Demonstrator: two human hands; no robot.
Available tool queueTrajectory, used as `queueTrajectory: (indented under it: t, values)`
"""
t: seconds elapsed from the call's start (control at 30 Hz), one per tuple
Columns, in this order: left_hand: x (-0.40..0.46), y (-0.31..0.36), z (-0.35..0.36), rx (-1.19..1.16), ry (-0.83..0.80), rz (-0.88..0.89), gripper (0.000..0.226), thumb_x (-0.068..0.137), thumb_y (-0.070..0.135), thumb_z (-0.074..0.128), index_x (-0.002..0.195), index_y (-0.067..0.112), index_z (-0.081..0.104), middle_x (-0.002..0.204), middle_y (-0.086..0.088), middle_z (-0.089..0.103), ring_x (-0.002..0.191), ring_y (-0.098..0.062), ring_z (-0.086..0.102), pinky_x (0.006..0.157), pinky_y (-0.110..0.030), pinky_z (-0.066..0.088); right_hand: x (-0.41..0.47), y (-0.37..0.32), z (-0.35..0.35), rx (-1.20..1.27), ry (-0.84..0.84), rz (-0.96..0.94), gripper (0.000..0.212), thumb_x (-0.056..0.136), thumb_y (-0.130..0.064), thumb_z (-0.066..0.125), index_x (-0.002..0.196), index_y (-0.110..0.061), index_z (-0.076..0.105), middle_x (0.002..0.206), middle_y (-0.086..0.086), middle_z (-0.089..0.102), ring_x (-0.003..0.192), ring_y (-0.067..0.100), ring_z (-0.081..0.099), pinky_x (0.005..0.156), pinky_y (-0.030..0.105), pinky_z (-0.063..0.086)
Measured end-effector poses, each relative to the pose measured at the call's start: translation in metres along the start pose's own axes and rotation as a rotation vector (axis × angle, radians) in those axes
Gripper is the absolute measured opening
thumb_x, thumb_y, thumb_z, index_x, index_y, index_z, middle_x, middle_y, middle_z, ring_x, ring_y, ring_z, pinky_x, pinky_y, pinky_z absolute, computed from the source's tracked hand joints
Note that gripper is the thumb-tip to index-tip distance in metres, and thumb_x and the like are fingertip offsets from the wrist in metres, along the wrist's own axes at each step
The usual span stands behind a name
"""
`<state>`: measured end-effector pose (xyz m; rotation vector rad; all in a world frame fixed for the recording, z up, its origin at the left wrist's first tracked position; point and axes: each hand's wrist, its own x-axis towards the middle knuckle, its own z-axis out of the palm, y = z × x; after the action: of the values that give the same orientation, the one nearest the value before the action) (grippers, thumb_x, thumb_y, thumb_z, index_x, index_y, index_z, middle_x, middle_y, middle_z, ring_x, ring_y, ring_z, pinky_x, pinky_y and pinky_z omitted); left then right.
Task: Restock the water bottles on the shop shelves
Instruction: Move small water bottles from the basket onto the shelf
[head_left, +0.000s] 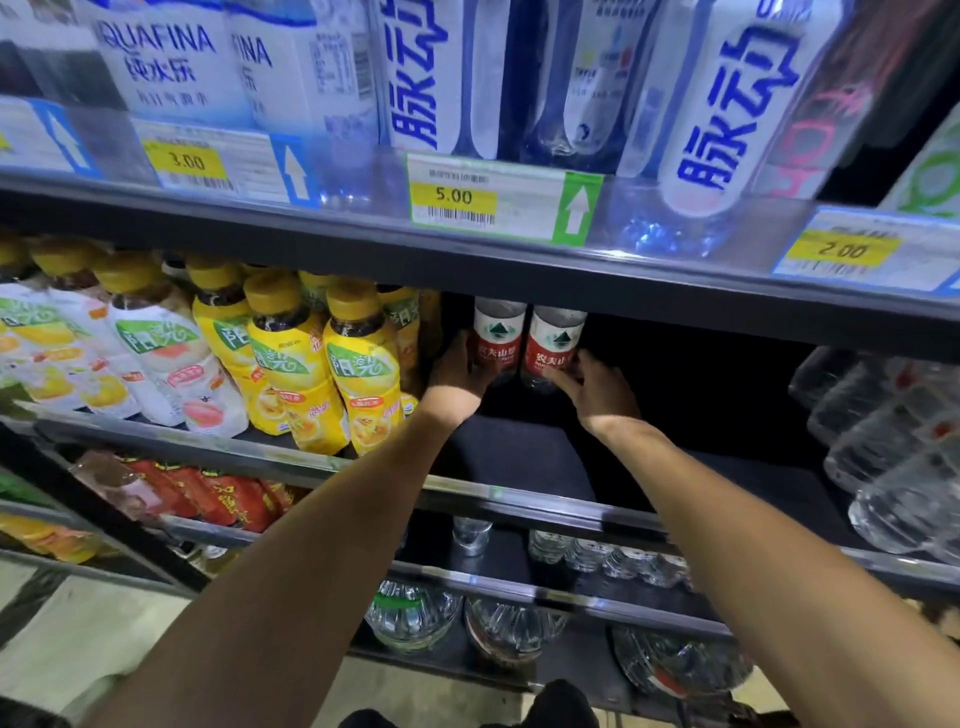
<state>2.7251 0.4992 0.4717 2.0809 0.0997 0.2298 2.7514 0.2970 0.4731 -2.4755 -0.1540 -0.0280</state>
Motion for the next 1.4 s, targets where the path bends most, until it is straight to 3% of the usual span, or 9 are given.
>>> queueTrajectory:
  t: [0.27,0.43,0.6,0.67,0.77,0.9,1.1,1.27,1.4]
  values:
    - [0.031,-0.010,0.016,-0.133,0.002,-0.064,0.061,0.096,0.004,0.066,0.148,-0.008,0.036,0.149,-0.026,0.048,0.139,-0.037,0.048,0.115,-0.050,0.039,0.035,0.010,0.012,0.052,0.028,-0.037,0.053,0.097,-0.055,0.058,0.128,-0.012,0.058,0.133,0.012,0.067,0.122,0.036,0.062,0.099,0.048,0.050]
    - [0.026,-0.003,0.016,0.079,-0.006,-0.059,0.053,0.098,0.019,0.065,0.143,0.000,0.046,0.145,-0.020,0.055,0.133,-0.035,0.053,0.109,-0.042,0.042,0.038,0.014,0.012,0.039,-0.068,-0.004,0.062,0.098,-0.057,0.054,0.139,-0.011,0.052,0.142,0.012,0.061,0.128,0.034,0.058,0.105,0.046,0.047]
    - [-0.015,0.019,0.001,0.349,-0.186,0.009,0.092,0.089,0.025,0.077,0.157,0.000,0.020,0.164,-0.018,0.028,0.152,-0.029,0.027,0.121,-0.033,0.022,0.002,0.007,-0.006,0.052,-0.215,0.087,0.091,0.092,-0.054,0.067,0.162,-0.017,0.021,0.165,0.008,0.033,0.150,0.029,0.035,0.122,0.040,0.029]
    - [-0.036,0.025,-0.009,0.527,-0.264,0.030,0.094,0.093,0.038,0.070,0.160,0.003,0.013,0.168,-0.016,0.018,0.155,-0.027,0.019,0.123,-0.031,0.016,-0.021,0.002,-0.017,0.010,-0.296,0.098,0.092,0.092,-0.057,0.066,0.162,-0.022,0.019,0.166,0.007,0.030,0.151,0.028,0.032,0.122,0.035,0.027]
    - [-0.059,0.036,-0.027,0.651,-0.369,0.077,0.087,0.096,0.048,0.062,0.162,0.015,0.016,0.161,-0.015,0.036,0.147,-0.030,0.037,0.117,-0.034,0.031,-0.056,-0.009,-0.041,-0.153,-0.352,0.059,0.088,0.093,-0.064,0.059,0.163,-0.028,0.020,0.167,0.006,0.029,0.152,0.029,0.031,0.121,0.035,0.026]
    - [-0.086,0.052,-0.044,0.760,-0.397,0.287,0.078,0.096,0.055,0.057,0.159,0.021,0.029,0.145,-0.014,0.055,0.132,-0.035,0.051,0.111,-0.038,0.035,-0.109,-0.026,-0.072,-0.296,-0.333,-0.055,0.083,0.095,-0.065,0.053,0.162,-0.024,0.026,0.164,0.009,0.034,0.151,0.030,0.030,0.124,0.041,0.024]
    - [-0.135,0.065,-0.041,0.696,-0.479,0.652,0.065,0.090,0.043,0.072,0.141,0.006,0.058,0.145,-0.019,0.056,0.134,-0.050,0.049,0.109,-0.062,0.038,-0.217,-0.002,-0.101,-0.218,-0.202,-0.022,0.080,0.096,-0.063,0.053,0.161,-0.025,0.026,0.170,-0.004,0.020,0.159,0.019,0.005,0.128,0.041,0.008]
    - [-0.201,0.093,-0.004,0.676,-0.608,0.718,0.066,0.095,0.053,0.054,0.144,0.008,0.055,0.150,-0.015,0.051,0.142,-0.046,0.042,0.116,-0.063,0.031,-0.333,0.045,-0.123,-0.202,-0.103,0.082,0.079,0.097,-0.062,0.052,0.161,-0.024,0.027,0.170,-0.006,0.020,0.159,0.017,0.005,0.129,0.043,0.009]
    - [-0.267,0.116,0.050,0.685,-0.713,0.804,0.066,0.095,0.053,0.051,0.143,0.007,0.057,0.149,-0.015,0.053,0.142,-0.045,0.043,0.116,-0.063,0.032,-0.446,0.098,-0.139,-0.136,-0.042,0.206,0.076,0.098,-0.063,0.050,0.161,-0.026,0.026,0.169,-0.007,0.020,0.157,0.012,0.005,0.128,0.029,-0.001]
